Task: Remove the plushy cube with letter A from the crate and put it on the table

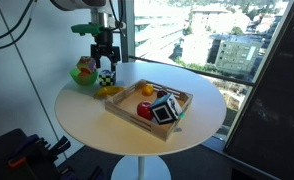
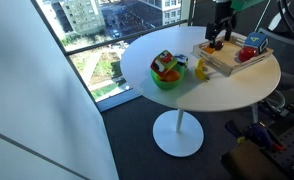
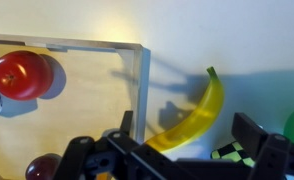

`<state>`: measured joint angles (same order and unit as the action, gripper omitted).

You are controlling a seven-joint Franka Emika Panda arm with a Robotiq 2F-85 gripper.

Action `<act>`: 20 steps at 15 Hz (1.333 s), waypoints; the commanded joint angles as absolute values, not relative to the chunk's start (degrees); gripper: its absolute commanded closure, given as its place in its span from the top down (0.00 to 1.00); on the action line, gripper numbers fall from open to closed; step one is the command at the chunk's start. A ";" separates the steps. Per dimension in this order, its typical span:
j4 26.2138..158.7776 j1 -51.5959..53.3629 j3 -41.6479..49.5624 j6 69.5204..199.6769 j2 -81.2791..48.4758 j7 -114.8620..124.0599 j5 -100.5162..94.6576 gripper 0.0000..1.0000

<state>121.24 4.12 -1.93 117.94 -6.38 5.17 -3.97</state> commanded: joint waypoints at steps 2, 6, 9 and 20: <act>123.91 2.84 -1.45 111.54 -0.34 4.60 -4.36 1.00; 125.82 2.02 -1.21 109.04 3.90 4.48 -4.67 1.00; 127.23 1.61 -1.08 108.34 6.90 4.15 -4.51 1.00; 131.43 0.71 -0.31 110.53 14.94 3.49 -2.85 1.00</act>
